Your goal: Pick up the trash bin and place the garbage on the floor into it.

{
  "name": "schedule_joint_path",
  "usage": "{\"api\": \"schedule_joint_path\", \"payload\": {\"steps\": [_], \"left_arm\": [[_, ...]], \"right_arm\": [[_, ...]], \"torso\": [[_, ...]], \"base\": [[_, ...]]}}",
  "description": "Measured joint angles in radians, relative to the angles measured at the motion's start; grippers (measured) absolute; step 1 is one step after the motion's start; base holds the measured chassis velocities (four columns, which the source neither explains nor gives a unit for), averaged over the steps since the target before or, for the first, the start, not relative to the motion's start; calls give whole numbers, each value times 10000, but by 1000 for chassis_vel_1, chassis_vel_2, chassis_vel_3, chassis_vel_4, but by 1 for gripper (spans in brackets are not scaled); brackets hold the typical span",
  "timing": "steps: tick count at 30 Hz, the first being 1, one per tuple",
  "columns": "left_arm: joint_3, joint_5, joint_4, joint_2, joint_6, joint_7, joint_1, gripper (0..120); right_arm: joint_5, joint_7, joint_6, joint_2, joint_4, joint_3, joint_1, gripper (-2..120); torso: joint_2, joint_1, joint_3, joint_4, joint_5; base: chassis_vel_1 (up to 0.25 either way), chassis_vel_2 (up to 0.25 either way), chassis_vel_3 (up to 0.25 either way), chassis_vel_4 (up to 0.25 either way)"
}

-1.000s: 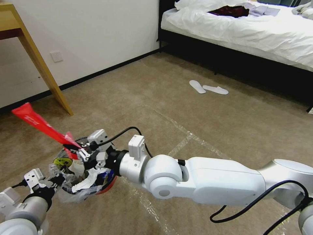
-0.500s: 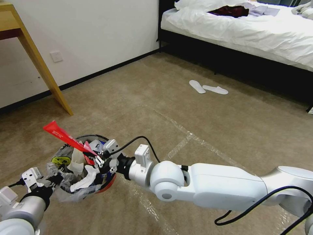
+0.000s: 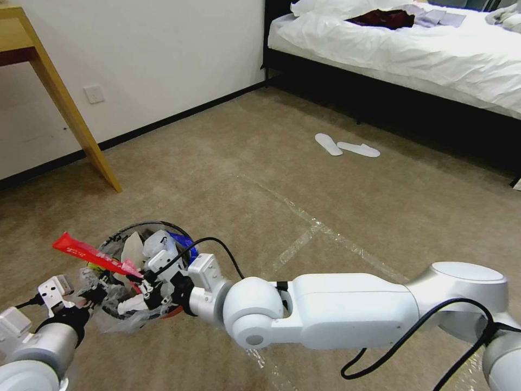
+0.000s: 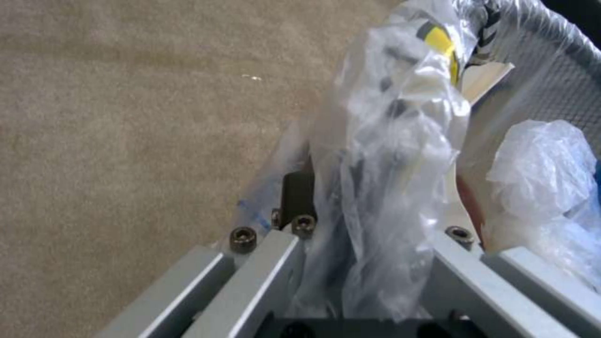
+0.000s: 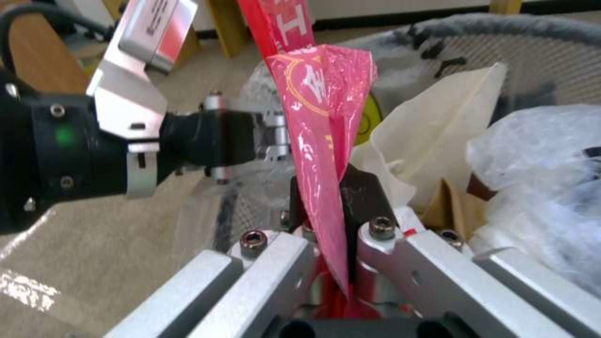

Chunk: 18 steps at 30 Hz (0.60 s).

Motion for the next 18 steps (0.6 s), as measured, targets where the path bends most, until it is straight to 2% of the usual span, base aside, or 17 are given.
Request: {"api": "schedule_joint_path", "payload": {"steps": [11, 18], "left_arm": [[26, 38, -34, -67, -20, 36, 26, 1], [48, 60, -1, -112, -25, 44, -1, 1]], "right_arm": [[285, 424, -790, 40, -222, -131, 395, 0], [282, 628, -1114, -413, -237, -54, 333, 0]], "torso": [[0, 0, 0, 0, 0], [0, 0, 0, -2, 2]], "base": [[0, 0, 0, 0], [0, 0, 0, 0]]}}
